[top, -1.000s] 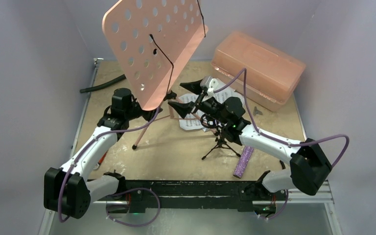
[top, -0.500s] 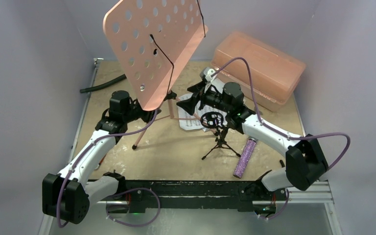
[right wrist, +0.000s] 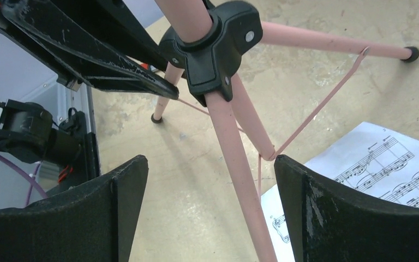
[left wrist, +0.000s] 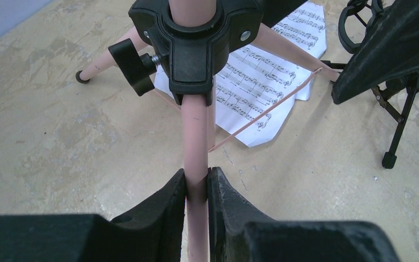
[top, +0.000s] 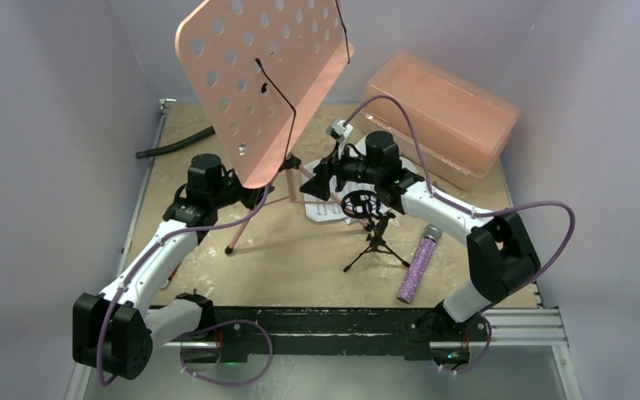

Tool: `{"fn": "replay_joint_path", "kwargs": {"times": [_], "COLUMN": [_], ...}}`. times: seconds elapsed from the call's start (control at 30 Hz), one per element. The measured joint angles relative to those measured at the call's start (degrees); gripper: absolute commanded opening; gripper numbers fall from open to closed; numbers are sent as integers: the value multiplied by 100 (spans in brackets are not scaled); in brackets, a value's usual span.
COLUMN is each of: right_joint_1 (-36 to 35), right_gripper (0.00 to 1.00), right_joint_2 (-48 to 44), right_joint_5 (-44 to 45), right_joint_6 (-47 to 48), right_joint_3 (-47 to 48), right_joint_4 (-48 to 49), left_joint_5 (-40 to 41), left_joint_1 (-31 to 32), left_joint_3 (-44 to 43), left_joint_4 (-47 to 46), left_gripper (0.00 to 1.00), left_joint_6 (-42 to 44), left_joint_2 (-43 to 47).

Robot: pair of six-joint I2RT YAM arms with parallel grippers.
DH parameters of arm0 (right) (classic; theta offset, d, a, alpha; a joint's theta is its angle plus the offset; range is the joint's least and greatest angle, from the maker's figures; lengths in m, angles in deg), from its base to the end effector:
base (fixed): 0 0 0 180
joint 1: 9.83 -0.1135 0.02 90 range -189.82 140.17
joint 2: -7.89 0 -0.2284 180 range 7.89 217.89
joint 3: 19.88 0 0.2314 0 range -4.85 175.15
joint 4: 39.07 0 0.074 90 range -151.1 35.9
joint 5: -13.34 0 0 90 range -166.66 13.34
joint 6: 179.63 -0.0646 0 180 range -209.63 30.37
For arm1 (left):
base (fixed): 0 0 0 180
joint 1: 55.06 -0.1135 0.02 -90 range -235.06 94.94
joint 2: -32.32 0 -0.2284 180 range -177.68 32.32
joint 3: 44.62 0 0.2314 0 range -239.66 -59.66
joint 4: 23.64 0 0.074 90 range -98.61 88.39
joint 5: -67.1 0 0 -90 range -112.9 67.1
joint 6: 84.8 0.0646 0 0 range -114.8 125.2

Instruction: Set up the instrument practice props

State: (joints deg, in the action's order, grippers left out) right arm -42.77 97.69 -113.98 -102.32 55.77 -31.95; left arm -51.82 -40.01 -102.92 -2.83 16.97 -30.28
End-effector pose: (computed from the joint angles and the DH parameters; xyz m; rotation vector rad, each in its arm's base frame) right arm 0.2876 0.2330 0.2700 -0.8114 1.6098 1.1300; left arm 0.2467 -0.0987 0.2435 0.7690 1.8366 -0.5422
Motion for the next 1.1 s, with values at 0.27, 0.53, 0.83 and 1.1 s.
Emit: {"fn": "replay_joint_path", "kwargs": {"times": [0.27,0.53,0.83,1.1], "right_joint_1": [0,22,94,131], "right_gripper": [80,57,40,13], "right_joint_2": [345,520,522,520], "right_joint_5": [-282,-387,-372,-605], "right_joint_6": [-7,28,168,129], "right_joint_3": [192,247,179,-157], "right_joint_4": [-225,-306,-160,463], "left_joint_5": [-7,-50,-44,50], "left_joint_1": [0,4,22,42], "left_joint_3": [-2,-116,-313,-557], "left_joint_4": [-92,-221,-162,-15], "left_gripper": [9,0,0,0], "left_joint_6": [2,-4,76,404], "left_joint_2": [-59,-249,-463,-697]}}
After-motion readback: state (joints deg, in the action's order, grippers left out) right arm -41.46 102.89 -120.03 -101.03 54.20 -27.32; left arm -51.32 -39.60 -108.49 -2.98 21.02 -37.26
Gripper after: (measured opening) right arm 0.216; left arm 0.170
